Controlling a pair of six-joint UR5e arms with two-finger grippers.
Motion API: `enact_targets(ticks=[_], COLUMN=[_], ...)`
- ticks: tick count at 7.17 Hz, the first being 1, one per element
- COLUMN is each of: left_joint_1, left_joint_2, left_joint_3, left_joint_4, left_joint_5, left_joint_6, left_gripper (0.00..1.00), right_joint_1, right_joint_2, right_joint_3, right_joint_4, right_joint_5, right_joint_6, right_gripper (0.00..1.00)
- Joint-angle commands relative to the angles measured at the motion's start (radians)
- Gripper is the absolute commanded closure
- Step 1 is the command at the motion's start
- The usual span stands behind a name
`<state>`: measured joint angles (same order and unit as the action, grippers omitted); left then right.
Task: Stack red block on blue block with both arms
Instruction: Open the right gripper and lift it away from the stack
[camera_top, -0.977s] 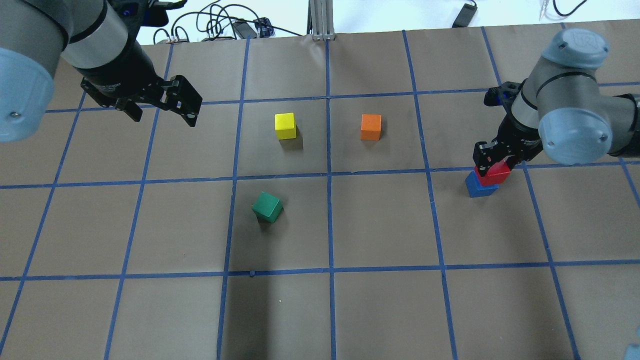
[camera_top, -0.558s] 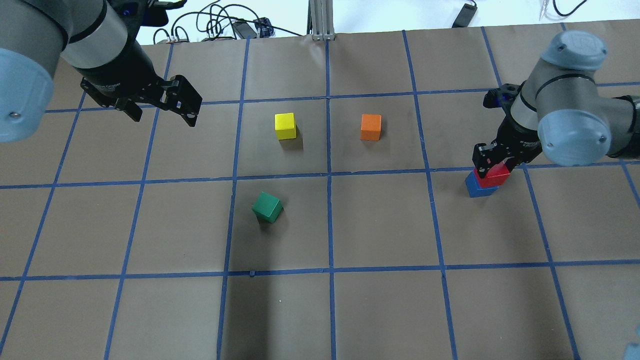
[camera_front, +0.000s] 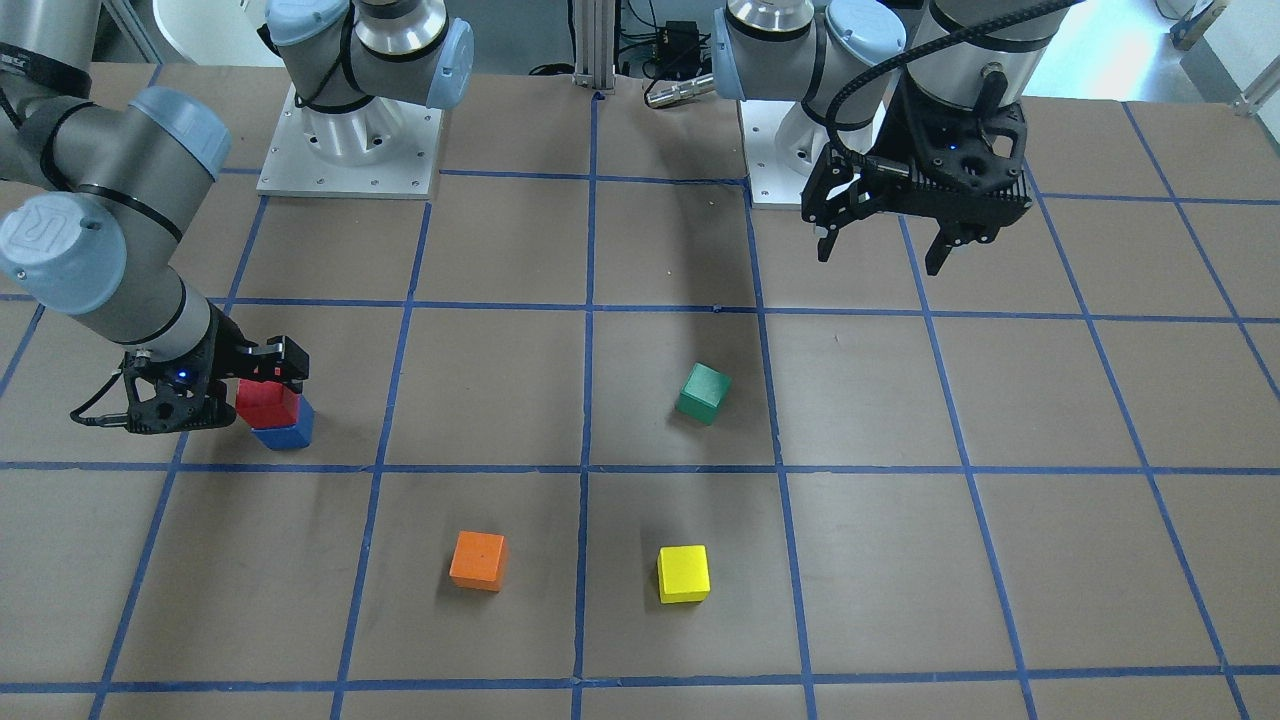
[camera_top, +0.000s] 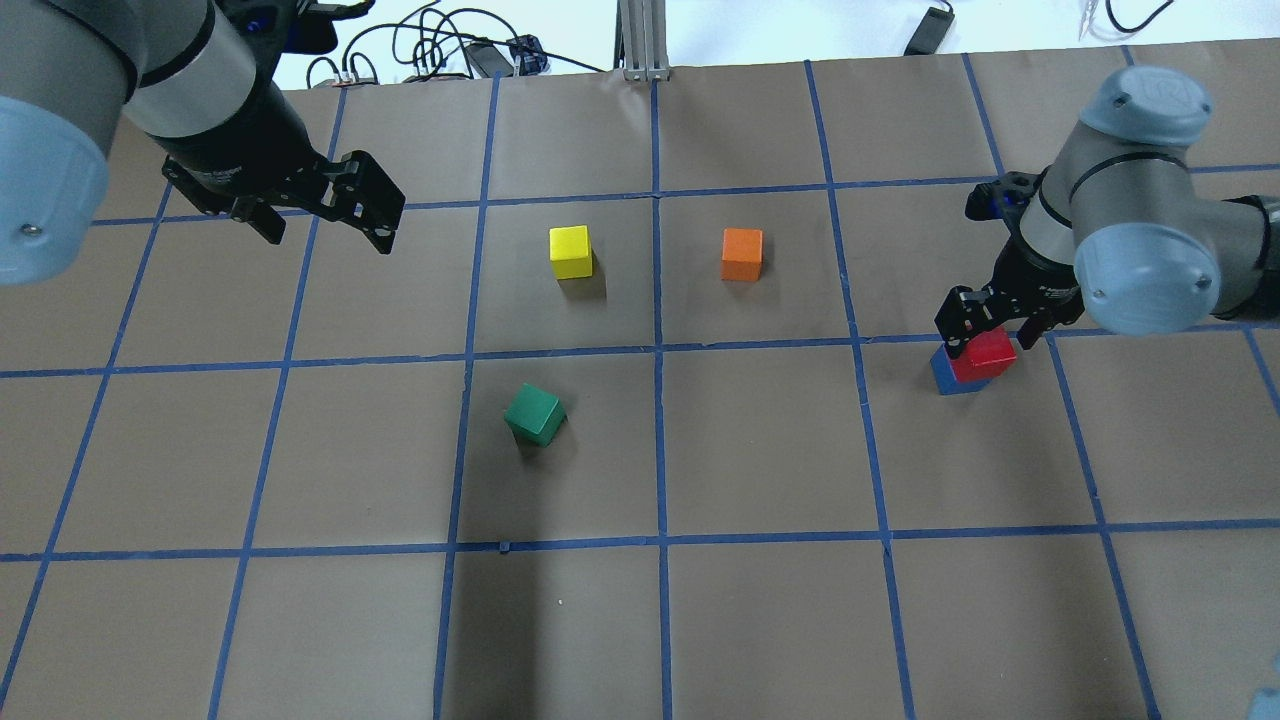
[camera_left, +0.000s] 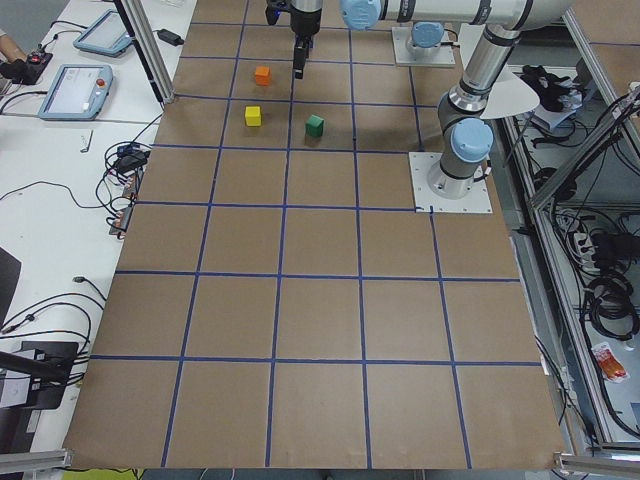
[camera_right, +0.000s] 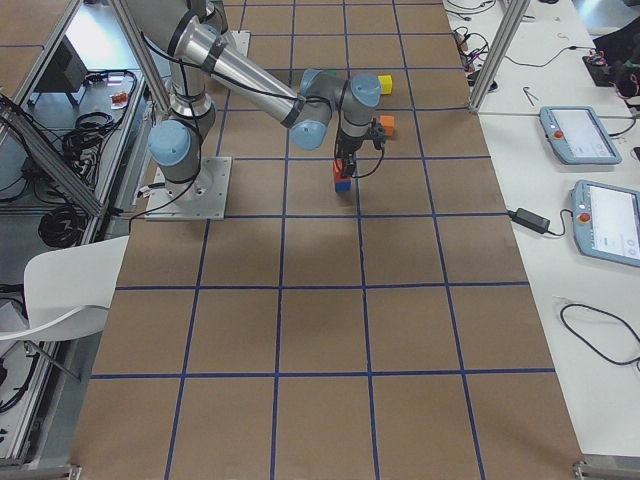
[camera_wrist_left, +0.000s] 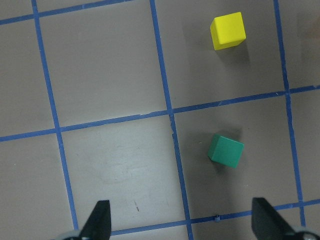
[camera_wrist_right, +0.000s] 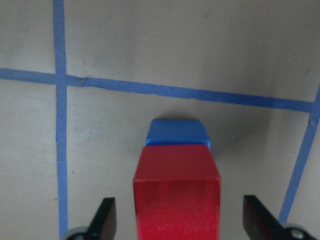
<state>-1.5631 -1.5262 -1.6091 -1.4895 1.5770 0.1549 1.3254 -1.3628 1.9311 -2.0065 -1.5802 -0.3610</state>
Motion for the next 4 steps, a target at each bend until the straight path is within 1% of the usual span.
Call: enact_targets(ticks=[1,2,3,4], left_joint_1=[0.0,0.0,0.0,0.0], left_joint_2=[0.001,0.001,0.0,0.001], left_joint_3=[0.0,0.0,0.0,0.002], left_joint_4=[0.0,0.0,0.002,0.002], left_joint_5=[0.0,0.0,0.0,0.0], left_joint_6=[0.0,0.0,0.0,0.0], left_gripper=[0.0,0.0,0.0,0.0], right_joint_1=[0.0,0.0,0.003,0.009], right_joint_2=[-0.009,-0.021,-0.059,-0.096], right_joint_3=[-0.015,-0.05,-0.105,-0.182], right_joint_4=[0.005,0.034,0.149,0.281], right_joint_5=[-0.006,-0.014,-0.021,-0.026], right_joint_6=[-0.001,0.002,0.023,0.051], right_gripper=[0.0,0.0,0.0,0.0])
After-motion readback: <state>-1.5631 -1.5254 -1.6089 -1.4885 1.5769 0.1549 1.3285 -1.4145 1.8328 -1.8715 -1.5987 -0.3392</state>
